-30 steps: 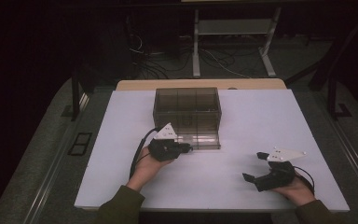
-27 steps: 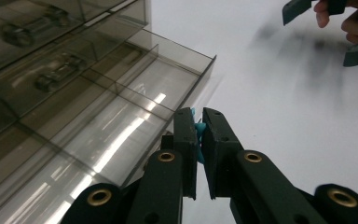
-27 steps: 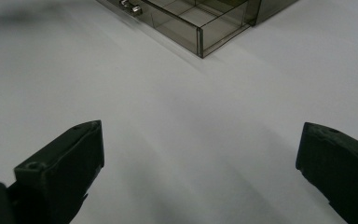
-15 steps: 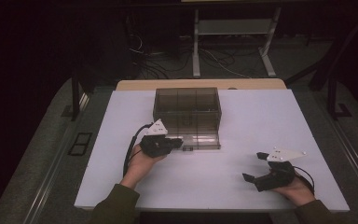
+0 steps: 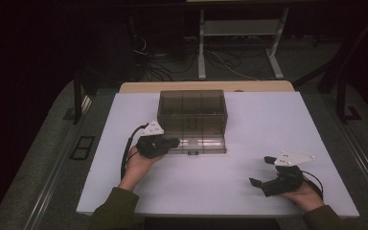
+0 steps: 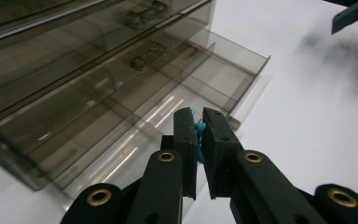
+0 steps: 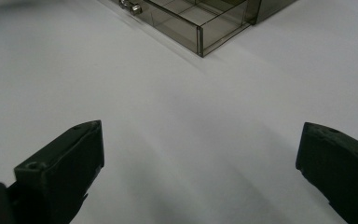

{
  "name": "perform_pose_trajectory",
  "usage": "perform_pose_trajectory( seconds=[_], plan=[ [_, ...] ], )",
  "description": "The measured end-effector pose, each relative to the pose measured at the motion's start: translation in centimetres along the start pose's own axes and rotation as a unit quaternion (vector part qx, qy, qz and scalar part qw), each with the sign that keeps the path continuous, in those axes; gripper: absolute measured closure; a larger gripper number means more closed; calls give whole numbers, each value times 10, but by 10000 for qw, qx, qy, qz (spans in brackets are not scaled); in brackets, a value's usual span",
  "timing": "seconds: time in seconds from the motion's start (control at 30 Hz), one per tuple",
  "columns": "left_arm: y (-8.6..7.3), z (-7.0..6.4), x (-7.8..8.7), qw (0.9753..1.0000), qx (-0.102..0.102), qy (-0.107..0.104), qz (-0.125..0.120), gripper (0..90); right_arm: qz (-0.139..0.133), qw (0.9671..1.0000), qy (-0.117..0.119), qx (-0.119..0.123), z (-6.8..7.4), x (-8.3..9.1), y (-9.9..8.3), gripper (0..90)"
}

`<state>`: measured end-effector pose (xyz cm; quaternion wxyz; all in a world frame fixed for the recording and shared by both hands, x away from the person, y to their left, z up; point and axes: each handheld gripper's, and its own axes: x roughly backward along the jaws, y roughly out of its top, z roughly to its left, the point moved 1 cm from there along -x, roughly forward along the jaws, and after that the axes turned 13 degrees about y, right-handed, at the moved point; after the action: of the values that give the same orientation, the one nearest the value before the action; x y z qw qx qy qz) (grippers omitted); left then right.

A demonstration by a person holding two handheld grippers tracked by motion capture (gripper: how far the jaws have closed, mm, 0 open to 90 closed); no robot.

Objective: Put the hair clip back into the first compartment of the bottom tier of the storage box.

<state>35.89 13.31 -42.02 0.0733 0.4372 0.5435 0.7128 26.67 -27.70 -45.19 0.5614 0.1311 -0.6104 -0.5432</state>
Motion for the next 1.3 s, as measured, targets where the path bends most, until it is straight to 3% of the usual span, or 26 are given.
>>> perform_pose_trajectory(
  seconds=[0.23,0.77,1.3],
  plan=[
    [-3,8,0,9998,11,174,36,834,-1,10000,-5,5,0,0,0,4],
    [-10,20,-10,9992,107,360,140,833,15,10000,-9,18,1,0,0,4],
    [-13,22,-25,9988,138,391,269,832,39,10000,-13,28,0,-1,0,4]
  ],
)
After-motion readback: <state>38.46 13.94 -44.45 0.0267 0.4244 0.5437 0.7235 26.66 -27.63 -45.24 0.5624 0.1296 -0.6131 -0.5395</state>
